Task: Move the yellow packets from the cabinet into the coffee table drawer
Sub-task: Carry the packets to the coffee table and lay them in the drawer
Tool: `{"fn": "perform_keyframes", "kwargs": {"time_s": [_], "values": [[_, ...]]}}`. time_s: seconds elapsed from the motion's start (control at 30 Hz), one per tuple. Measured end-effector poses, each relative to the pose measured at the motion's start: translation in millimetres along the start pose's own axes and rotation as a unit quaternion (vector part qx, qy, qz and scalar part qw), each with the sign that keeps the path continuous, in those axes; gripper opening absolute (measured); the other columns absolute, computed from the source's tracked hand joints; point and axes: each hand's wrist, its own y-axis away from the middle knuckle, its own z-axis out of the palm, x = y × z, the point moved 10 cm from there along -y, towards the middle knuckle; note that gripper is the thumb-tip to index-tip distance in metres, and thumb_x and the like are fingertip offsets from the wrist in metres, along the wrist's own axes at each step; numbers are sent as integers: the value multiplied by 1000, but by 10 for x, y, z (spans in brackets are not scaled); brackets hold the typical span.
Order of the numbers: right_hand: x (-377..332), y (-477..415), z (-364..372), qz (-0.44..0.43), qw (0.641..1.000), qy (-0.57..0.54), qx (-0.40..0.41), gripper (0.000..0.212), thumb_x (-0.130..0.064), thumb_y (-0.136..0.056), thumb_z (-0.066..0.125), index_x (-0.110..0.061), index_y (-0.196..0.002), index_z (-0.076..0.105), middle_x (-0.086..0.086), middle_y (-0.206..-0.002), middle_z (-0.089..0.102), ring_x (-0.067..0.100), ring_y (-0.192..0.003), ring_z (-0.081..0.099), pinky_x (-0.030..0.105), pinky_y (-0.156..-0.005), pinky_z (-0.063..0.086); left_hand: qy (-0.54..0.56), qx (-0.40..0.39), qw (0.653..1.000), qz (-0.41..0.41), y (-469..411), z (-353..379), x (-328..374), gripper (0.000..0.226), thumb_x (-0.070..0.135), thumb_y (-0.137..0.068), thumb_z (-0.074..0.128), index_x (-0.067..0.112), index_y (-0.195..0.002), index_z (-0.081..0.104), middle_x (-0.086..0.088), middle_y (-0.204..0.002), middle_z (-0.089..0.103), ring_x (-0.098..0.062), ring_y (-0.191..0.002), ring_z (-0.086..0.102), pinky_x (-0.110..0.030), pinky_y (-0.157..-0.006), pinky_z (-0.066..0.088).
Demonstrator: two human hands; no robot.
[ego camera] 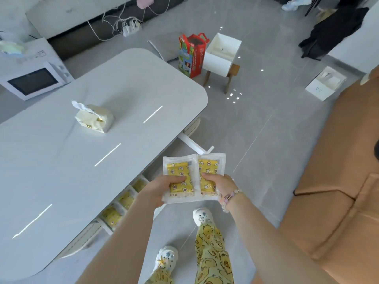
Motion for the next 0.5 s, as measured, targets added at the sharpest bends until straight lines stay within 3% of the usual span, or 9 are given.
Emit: {"fn": "perform_keyframes", "kwargs": {"time_s": [0.17,0.3,0.43,0.5], "values": [[-228,-423,62,19,998,44,-50,10,-18,-81,73,-12,-88,70,12,-96,73,32,-98,67,46,-92,52,63,39,997,0,-245,-62,107,42,7,-77,71,8,-117,61,-12,-104,72,-29,-94,69,-39,-75,57],[-269,-811,153,45,991,97,-82,51,-35,-62,82,-10,-104,68,8,-98,73,29,-96,67,46,-95,50,89,86,992,-3,-486,-150,116,39,5,-79,70,5,-117,63,-14,-106,71,-32,-98,68,-42,-85,55],[-227,-1256,221,63,981,140,-117,32,-25,-75,76,-9,-103,70,7,-98,73,27,-99,67,45,-97,47,126,136,983,-6,-743,-238,55,25,5,-80,70,6,-105,68,-11,-95,74,-27,-83,71,-36,-72,58],[-126,-1447,266,77,976,160,-129,34,-24,-76,76,-8,-104,69,7,-100,72,27,-100,66,43,-96,48,151,154,976,-16,-879,-283,-64,21,5,-81,70,7,-102,67,-10,-91,74,-25,-79,71,-36,-71,57]]}}
